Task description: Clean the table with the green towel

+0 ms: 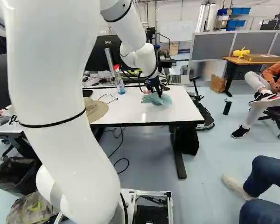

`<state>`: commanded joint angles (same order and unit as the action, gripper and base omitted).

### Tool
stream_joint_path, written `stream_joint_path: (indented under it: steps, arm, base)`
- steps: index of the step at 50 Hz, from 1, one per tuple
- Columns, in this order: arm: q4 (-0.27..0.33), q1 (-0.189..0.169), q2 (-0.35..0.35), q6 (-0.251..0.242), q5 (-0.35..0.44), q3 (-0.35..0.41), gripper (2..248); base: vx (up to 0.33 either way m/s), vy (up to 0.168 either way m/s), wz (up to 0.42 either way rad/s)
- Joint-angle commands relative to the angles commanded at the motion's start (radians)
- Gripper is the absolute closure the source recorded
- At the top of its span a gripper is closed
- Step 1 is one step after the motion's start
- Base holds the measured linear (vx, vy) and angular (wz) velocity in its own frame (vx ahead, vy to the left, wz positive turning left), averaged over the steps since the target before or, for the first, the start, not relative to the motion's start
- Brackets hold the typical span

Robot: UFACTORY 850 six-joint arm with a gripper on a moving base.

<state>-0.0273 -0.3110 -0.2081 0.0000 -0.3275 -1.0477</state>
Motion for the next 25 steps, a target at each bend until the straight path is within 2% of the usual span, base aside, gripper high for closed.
stream_joint_path:
  steps: [25]
  arm:
    - [0.0, 0.084, -0.022, 0.0, 0.0, -0.026, 193]
  base:
    - [0.0, 0.0, 0.0]
